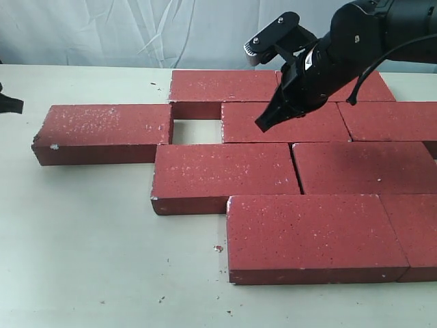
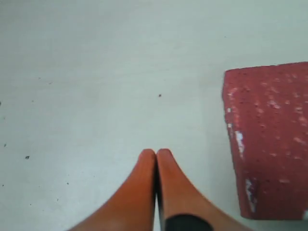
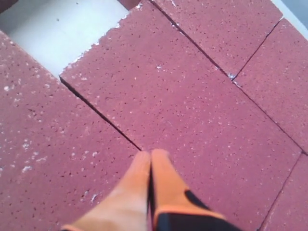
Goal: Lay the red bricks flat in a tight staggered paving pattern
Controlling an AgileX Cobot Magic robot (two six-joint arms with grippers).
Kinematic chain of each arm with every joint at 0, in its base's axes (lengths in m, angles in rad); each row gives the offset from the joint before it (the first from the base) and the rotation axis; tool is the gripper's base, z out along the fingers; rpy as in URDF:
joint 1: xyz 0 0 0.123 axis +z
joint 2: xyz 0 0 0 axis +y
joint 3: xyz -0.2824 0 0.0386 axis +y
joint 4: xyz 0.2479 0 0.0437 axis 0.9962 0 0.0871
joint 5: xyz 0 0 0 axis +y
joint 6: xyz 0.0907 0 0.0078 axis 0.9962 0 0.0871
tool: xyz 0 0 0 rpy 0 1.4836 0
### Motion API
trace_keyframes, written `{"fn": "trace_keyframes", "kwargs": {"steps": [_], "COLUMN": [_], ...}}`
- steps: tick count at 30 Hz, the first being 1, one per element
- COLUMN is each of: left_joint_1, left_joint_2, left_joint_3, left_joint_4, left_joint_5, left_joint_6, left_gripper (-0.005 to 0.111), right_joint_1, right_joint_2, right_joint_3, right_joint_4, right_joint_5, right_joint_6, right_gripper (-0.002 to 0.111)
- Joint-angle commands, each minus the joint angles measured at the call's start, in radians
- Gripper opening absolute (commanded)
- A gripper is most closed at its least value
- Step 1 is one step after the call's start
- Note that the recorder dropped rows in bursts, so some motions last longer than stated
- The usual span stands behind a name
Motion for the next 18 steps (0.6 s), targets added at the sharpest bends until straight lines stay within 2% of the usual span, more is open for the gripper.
{"fn": "trace_keyframes", "kwargs": {"steps": [1,11,18], "left_joint_1": [0.042,0.021,-0.078], "left_joint_2": [0.062,0.187,0.247], "left_joint_3": [0.007,-0.013,-0.068], "left_joint_4": [-0.059,-0.130,-0.142], "left_joint_5": [-0.066,-0.157,-0.155], "left_joint_6": [-0.010,-0.010,-0.010], "left_gripper": [0.000,0.000,0.000], "right_joint_1": [-0.006,-0.006,-0.006], "right_joint_2": [-0.008,-0.008,-0.008], "right_joint_3": [0.004,0.004,0.004], "right_joint_4": [0.008,0.018,0.044], "right_joint_5": [-0.023,-0.053,-0.097], "right_joint_6": [0.001,0.001,0.001], "right_gripper": [-0.001,-0.001,-0.001]}}
